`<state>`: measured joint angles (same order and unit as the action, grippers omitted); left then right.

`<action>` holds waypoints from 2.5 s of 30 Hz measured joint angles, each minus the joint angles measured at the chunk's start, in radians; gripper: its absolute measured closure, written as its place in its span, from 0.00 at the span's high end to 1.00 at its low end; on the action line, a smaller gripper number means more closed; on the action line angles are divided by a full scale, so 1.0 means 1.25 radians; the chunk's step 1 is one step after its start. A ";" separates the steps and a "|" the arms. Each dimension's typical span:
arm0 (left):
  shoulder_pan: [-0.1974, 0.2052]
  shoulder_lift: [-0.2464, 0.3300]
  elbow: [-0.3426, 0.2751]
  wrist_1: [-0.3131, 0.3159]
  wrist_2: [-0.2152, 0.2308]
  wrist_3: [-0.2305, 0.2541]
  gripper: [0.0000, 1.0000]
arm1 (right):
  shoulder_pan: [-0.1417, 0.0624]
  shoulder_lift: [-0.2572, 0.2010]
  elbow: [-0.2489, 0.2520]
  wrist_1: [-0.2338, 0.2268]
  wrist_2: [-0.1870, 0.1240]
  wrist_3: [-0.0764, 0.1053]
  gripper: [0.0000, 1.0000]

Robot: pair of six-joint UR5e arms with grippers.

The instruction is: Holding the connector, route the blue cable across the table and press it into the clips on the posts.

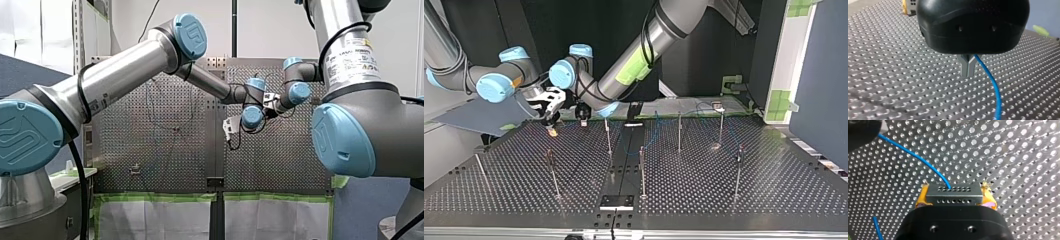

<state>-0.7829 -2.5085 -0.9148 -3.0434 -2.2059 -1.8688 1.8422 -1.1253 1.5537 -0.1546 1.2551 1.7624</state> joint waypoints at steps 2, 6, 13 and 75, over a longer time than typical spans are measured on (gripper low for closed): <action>-0.002 0.007 0.005 -0.012 -0.014 -0.002 0.00 | 0.000 -0.007 -0.007 0.005 0.000 0.003 0.00; -0.004 0.019 0.007 -0.025 -0.034 -0.007 0.00 | -0.004 -0.032 -0.026 0.020 -0.012 0.015 0.00; -0.011 0.061 0.008 -0.054 -0.062 -0.012 0.00 | -0.011 -0.081 -0.054 0.054 -0.036 0.025 0.00; 0.039 0.157 0.066 0.018 0.029 0.020 0.00 | -0.078 -0.136 -0.130 0.091 -0.174 0.074 0.00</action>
<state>-0.7338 -2.3123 -0.8325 -3.0210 -2.1691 -1.8440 1.7442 -1.2952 1.3906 -0.0411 1.0380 1.8546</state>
